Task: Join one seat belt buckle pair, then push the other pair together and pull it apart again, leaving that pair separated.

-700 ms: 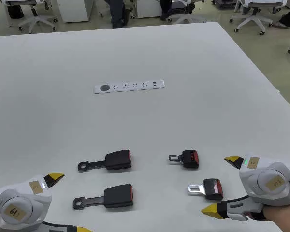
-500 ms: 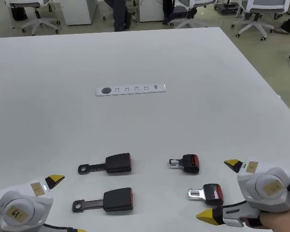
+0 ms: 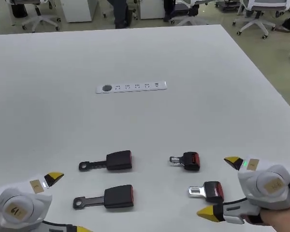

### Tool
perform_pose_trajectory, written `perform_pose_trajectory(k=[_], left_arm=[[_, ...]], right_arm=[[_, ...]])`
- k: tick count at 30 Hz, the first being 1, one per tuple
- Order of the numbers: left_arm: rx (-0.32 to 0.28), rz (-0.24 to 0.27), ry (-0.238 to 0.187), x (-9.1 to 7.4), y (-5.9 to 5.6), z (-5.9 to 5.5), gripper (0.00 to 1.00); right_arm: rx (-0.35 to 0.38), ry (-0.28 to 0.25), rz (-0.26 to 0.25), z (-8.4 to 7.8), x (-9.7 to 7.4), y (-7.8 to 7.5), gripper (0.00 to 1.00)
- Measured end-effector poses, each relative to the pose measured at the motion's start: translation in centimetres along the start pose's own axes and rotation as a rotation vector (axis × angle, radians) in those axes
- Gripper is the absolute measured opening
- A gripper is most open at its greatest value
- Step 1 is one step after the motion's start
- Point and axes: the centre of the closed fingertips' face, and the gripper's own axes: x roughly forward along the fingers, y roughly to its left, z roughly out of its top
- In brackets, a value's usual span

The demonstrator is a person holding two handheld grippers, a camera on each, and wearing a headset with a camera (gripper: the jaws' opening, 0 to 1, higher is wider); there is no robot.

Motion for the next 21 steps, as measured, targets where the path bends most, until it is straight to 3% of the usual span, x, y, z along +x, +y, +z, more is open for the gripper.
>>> perform_pose_trajectory(k=[4,13,21], left_arm=[[-0.002,0.018,-0.007,-0.05,0.42,0.03,1.0],[-0.006,-0.001,0.002,0.01,-0.31,-0.02,1.0],[0.002,0.004,0.009,0.02,-0.11,-0.33,0.99]], right_arm=[[0.002,0.0,-0.004,-0.11,-0.08,-0.03,0.98],[-0.001,0.014,-0.013,-0.47,-0.16,-0.11,0.97],[0.001,0.023,-0.007,-0.69,-0.22,0.09,0.93]])
